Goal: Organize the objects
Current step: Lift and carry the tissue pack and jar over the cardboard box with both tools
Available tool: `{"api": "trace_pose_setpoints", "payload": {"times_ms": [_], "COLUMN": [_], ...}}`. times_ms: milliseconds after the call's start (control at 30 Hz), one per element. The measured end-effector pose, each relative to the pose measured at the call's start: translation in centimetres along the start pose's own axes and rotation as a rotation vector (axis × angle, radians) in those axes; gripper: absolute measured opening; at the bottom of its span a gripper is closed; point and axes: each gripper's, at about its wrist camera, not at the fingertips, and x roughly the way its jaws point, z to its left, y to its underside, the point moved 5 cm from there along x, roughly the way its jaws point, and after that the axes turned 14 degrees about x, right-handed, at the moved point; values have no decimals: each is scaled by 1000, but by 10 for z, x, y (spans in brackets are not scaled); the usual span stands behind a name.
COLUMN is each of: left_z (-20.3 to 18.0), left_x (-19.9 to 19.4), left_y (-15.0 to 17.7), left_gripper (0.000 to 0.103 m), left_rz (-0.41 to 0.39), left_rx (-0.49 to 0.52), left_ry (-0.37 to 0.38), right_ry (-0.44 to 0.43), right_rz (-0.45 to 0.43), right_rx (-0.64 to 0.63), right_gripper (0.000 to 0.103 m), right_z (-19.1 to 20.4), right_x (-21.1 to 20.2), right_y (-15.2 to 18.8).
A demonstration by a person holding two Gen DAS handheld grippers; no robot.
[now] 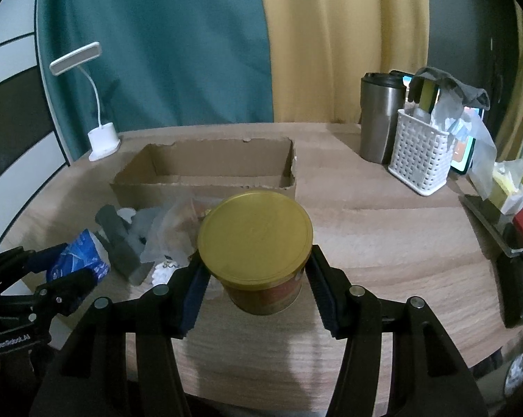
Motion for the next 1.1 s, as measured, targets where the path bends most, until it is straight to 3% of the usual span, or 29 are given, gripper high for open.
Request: {"api": "trace_pose_setpoints", "payload": {"times_ms": [1100], "left_z": [29], "left_x": [15], "left_y": [-61], "left_gripper": [57], "left_rz": [-46], "left_rx": [-12], "left_ry": [-31], "right_ry": [-38], "right_rz": [-32], "right_rx": [3], "right_gripper": [58], "right_z": [5], "right_x": [17], "right_y": [-55]}}
